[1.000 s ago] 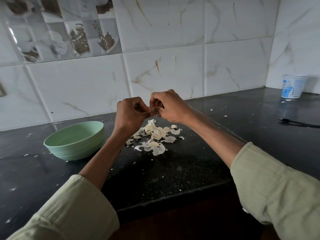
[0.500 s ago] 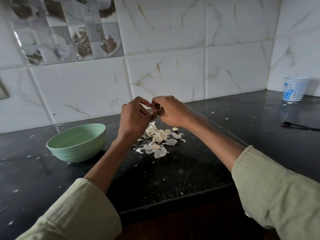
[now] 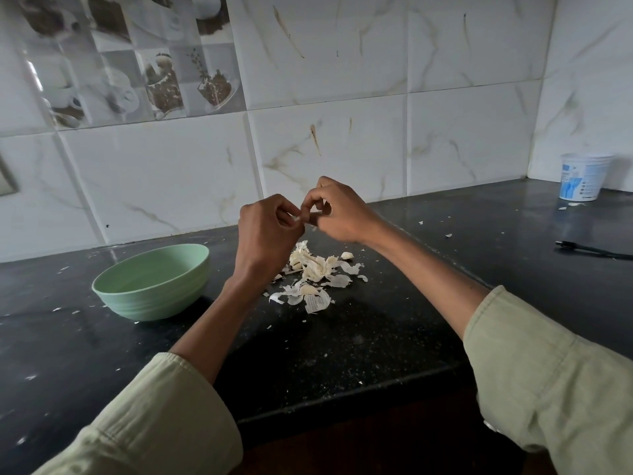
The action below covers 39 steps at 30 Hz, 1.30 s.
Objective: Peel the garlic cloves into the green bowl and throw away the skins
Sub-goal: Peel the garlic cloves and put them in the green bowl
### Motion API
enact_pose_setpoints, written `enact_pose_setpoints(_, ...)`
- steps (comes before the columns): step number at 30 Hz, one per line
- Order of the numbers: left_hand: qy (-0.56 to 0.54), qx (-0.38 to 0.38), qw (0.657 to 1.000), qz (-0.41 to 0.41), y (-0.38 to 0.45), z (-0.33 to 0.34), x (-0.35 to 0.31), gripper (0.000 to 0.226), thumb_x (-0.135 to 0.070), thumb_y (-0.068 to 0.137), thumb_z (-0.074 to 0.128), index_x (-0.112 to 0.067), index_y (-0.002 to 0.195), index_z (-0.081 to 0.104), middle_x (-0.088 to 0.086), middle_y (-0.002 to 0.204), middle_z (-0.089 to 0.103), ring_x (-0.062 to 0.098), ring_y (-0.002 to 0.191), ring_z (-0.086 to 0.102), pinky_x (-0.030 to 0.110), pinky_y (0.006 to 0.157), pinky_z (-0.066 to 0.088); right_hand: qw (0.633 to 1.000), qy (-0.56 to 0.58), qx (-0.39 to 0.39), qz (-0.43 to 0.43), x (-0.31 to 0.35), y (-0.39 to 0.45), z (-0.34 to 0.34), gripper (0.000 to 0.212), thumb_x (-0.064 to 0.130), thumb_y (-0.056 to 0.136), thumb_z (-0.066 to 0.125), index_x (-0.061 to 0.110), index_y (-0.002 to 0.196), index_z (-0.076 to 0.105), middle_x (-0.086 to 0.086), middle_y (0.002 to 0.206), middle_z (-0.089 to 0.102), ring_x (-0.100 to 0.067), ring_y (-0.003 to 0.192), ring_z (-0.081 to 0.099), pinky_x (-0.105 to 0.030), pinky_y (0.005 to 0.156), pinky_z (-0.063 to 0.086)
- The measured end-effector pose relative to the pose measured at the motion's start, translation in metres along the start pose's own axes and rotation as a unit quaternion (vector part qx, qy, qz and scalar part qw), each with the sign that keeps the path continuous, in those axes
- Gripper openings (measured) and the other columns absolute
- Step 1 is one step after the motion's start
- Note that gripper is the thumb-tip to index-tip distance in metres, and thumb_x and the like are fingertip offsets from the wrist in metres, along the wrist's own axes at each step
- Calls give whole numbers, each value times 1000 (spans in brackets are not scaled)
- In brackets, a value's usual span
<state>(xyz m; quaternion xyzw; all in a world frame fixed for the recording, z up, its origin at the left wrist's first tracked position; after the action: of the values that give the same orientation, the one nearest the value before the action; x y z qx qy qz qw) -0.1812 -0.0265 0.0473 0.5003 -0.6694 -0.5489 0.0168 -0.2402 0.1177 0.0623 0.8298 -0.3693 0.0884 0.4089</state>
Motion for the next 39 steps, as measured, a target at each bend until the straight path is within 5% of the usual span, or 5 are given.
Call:
enact_pose_setpoints(8,24,2,999,38,0,-2,-10,15,-8,79,79,-18,88,74,-9,79,69,7,71,65,26,64,56,981,143,37,124,1,-10,-2,12,20,97,66,13,95,75,-18,110,72,-14,85,58,-31,70,49)
enact_pose_setpoints(17,44,14,998,31,1,1,-2,8,-8,83,74,-17,84,73,-11,72,67,7,67,64,22,61,51,959,221,62,165,-3,-10,-6,17,24,96,59,14,86,69,2,92,58,-14,83,62,-28,68,48)
enact_pose_setpoints(23,-43,28,998,-34,2,1,11,6,-15,85,85,-17,90,82,-8,78,76,4,73,70,10,67,51,990,18,66,127,-15,-9,-1,37,20,95,50,-9,80,65,-18,80,69,-20,70,52,-34,68,39)
enact_pose_setpoints(31,-85,36,993,-71,5,2,18,6,-12,88,82,-15,94,84,0,73,77,6,65,68,19,68,58,982,-58,161,80,-18,-12,5,28,34,77,91,20,83,68,7,79,67,-7,67,58,-24,61,42)
enact_pose_setpoints(39,-143,47,983,-108,3,2,27,13,-22,86,85,-10,91,83,8,76,78,11,67,69,22,68,60,997,59,40,18,-6,-8,-4,32,31,78,91,14,95,70,-2,87,74,-17,71,73,-33,68,58)
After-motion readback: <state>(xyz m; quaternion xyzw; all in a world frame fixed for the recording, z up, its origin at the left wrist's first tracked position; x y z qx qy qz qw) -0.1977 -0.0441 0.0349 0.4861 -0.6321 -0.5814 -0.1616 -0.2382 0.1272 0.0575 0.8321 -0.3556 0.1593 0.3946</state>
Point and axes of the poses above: each hand's wrist, its own y-axis towards the middle knuckle, its own z-axis out of the palm, x = y × z, the point moved 6 cm from there along y, towards the middle knuckle
